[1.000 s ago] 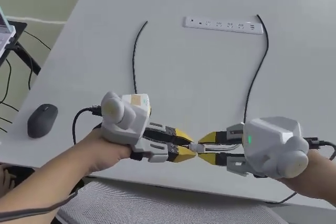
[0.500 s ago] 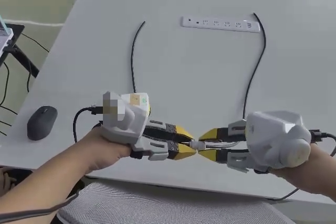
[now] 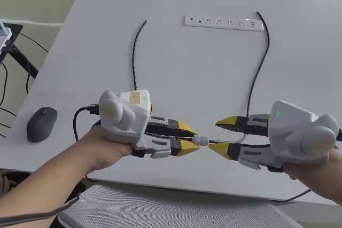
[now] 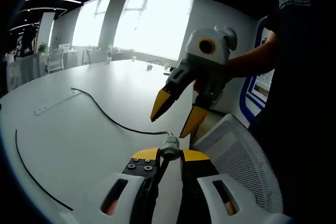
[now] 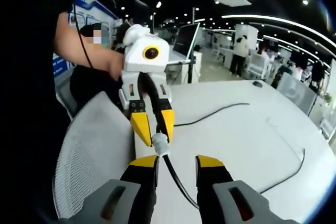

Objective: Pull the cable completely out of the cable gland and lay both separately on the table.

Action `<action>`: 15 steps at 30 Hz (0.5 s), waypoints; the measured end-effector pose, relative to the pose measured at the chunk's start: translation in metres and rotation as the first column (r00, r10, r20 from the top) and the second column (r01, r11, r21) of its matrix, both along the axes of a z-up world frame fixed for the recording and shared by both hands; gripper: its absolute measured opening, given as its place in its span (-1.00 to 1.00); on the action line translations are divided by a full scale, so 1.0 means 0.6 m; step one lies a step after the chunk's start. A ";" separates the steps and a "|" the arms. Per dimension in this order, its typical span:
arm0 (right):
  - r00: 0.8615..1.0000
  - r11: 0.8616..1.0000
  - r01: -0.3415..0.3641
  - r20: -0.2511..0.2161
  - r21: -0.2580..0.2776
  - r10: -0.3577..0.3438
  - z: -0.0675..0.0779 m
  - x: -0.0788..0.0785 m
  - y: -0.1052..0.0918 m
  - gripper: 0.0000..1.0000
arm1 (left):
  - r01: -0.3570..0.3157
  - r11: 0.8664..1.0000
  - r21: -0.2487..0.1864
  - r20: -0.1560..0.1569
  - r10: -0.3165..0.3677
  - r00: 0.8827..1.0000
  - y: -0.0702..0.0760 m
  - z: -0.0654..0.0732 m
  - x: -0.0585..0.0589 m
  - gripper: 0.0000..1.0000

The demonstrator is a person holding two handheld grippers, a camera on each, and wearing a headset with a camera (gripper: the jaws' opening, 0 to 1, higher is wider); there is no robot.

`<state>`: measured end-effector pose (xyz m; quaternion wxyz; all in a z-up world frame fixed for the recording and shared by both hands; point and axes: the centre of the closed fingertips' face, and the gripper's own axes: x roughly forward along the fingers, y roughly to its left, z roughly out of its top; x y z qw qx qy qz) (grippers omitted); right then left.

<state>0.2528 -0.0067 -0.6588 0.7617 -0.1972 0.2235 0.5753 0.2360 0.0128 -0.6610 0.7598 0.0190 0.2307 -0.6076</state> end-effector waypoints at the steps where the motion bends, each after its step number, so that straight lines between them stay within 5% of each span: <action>1: 1.000 1.000 0.003 0.003 -0.009 -0.003 -0.001 -0.002 -0.001 -0.52 | -0.001 1.000 -0.001 0.002 0.001 1.000 0.000 0.001 0.001 -0.70; 9: 0.994 0.995 0.022 0.108 -0.098 -0.011 -0.015 0.004 -0.002 -0.64 | -0.019 1.000 -0.004 0.022 0.019 1.000 0.002 0.007 0.016 -0.70; 15: 0.991 0.994 0.021 0.130 -0.103 -0.007 -0.014 -0.001 0.007 -0.79 | -0.031 1.000 -0.002 0.031 0.031 0.999 0.000 0.010 0.020 -0.70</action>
